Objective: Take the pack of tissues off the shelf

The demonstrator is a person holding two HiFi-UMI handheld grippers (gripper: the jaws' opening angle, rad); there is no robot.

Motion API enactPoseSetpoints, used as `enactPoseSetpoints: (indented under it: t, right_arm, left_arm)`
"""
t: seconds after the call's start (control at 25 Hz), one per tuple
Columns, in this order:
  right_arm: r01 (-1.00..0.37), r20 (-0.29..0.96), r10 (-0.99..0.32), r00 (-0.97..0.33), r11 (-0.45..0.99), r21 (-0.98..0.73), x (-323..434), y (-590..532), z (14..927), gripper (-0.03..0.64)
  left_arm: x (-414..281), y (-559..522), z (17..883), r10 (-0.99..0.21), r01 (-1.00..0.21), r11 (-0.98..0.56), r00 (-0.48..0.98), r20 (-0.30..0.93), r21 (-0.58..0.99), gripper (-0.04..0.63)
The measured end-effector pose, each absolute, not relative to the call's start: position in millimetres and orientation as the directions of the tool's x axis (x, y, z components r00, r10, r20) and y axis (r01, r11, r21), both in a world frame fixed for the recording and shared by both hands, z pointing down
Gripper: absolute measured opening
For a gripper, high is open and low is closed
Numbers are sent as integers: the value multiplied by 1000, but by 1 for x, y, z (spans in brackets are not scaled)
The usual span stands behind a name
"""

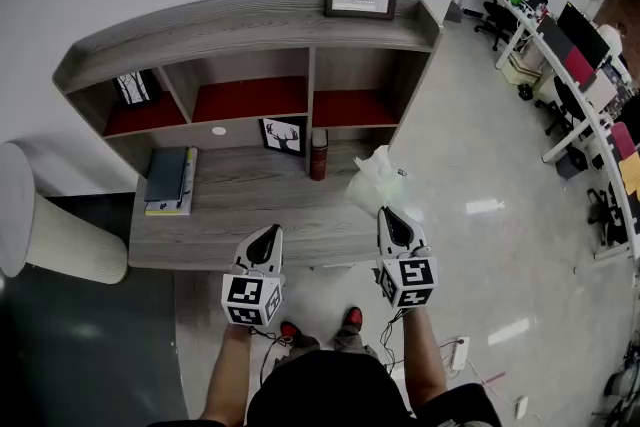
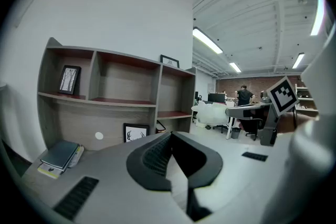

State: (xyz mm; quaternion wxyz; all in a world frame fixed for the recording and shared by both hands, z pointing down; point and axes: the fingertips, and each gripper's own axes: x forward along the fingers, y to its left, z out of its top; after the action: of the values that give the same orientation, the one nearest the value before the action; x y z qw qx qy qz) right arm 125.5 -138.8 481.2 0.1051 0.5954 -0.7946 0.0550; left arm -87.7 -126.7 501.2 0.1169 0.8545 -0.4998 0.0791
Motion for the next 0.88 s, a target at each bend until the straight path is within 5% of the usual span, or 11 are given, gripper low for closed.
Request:
enactPoseSetpoints:
  t: [0.88]
  right_arm:
    - [-933, 395, -850, -350, 353, -68, 219, -157, 612, 26]
  left_arm:
    - [31, -133, 596, -788, -893, -429, 444, 427, 136, 6]
